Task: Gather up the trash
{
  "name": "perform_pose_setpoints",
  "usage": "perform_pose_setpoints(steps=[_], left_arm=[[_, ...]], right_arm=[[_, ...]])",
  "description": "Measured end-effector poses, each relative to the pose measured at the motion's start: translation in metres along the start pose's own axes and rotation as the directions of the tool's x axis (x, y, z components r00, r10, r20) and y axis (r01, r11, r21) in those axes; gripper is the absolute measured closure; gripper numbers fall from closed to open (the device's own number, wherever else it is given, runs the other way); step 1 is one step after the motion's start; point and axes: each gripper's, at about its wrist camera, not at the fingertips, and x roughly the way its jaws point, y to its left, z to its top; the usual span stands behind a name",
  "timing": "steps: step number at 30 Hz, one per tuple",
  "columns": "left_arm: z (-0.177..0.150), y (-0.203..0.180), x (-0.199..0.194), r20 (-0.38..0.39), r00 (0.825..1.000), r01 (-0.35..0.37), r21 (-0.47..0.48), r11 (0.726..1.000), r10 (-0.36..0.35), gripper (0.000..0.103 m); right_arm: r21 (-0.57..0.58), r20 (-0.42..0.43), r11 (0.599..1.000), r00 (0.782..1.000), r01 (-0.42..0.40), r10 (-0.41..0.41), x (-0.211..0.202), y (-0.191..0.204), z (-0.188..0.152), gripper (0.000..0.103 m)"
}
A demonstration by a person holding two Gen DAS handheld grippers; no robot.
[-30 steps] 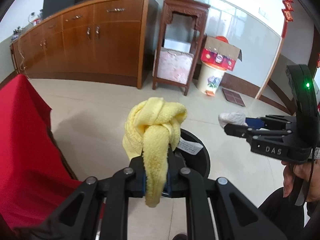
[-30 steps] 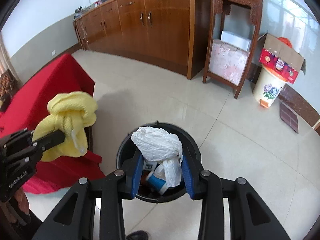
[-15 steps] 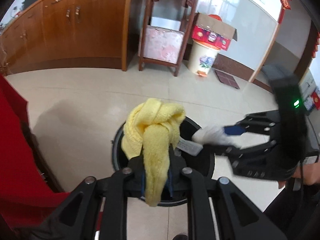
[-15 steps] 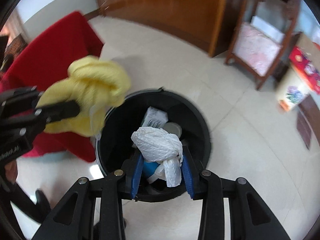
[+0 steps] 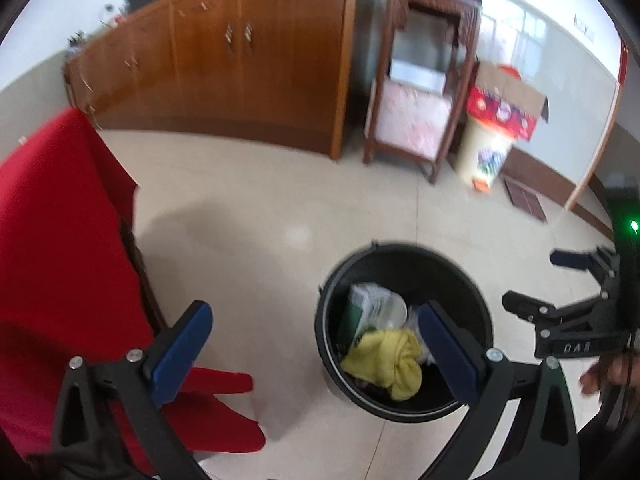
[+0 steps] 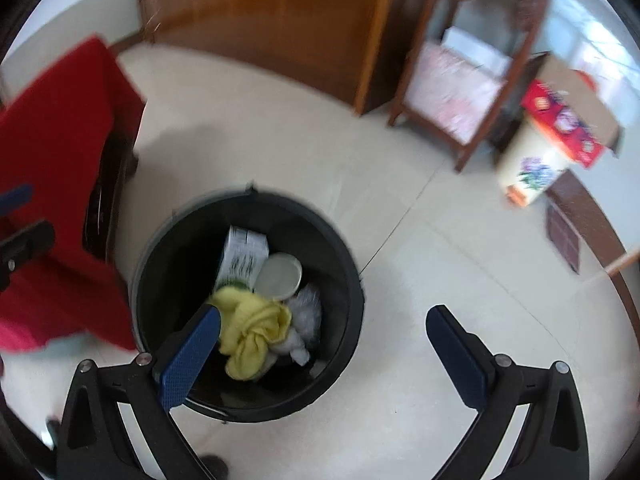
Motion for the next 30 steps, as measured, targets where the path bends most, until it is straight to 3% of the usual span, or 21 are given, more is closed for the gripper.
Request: perform_pose_setpoints(steps=[4,9,20,30], left_arm=[[0.006,0.005,-0.044,0.083,0.995,-0.047,-0.013,0.999,0.048,0.0],[0.008,0.018,-0.074,0.12,0.991,-0.061,-0.031,0.998,0.065,0.0],[0.0,0.042,-0.129,0.178,0.975,-0.125,-0.072,0.99,0.136,0.0],[-0.021,0.055,-0.194,0.237,0.947,-0.195,-0.113,0.974,0.217,0.0]], right_arm=[[0.109,0.063,0.994,0.998,-0.018,0.011,-0.042,0.011,-0.005,0.0],[0.157,0.097,0.987,0.995,-0.042,0.027,-0.079,0.031,-0.01,0.0],[0.114,0.169,0.99,0.984,-0.078,0.058,-0.157,0.079,-0.017,0.0],[0.11,0.226,0.993,0.974,-0.044,0.018,-0.225,0.111,-0.036,0.0]])
